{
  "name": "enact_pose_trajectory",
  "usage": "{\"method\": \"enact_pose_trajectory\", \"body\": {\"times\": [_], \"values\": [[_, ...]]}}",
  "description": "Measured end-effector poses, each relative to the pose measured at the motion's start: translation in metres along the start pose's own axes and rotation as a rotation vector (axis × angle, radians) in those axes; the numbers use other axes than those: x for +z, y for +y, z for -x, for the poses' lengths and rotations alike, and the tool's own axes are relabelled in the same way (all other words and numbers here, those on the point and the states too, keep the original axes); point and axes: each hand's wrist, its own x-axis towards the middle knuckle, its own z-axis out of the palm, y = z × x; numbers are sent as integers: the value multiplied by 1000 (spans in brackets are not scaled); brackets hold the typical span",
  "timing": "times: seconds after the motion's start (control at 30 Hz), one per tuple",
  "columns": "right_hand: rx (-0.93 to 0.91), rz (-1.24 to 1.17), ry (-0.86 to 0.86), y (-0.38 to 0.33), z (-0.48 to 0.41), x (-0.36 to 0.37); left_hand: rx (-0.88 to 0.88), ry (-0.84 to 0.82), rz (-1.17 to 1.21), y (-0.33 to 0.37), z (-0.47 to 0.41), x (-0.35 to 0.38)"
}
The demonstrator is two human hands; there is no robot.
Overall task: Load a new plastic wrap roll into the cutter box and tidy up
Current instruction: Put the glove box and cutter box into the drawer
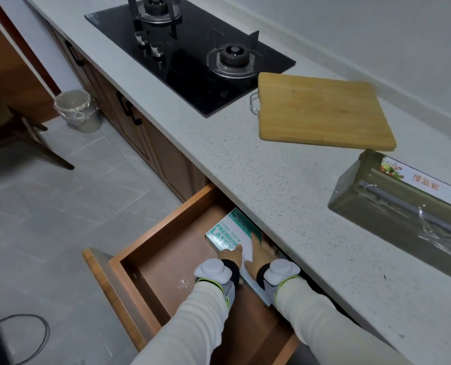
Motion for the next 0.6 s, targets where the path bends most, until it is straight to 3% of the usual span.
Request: {"method": "enact_pose_trajectory", "body": {"times": [0.3,0.6], "values": [[-37,45,-228,-23,52,-63,126,65,-117,37,68,-17],[-142,19,-145,-27,120,-171,194,94,-157,76,132,-9]]}}
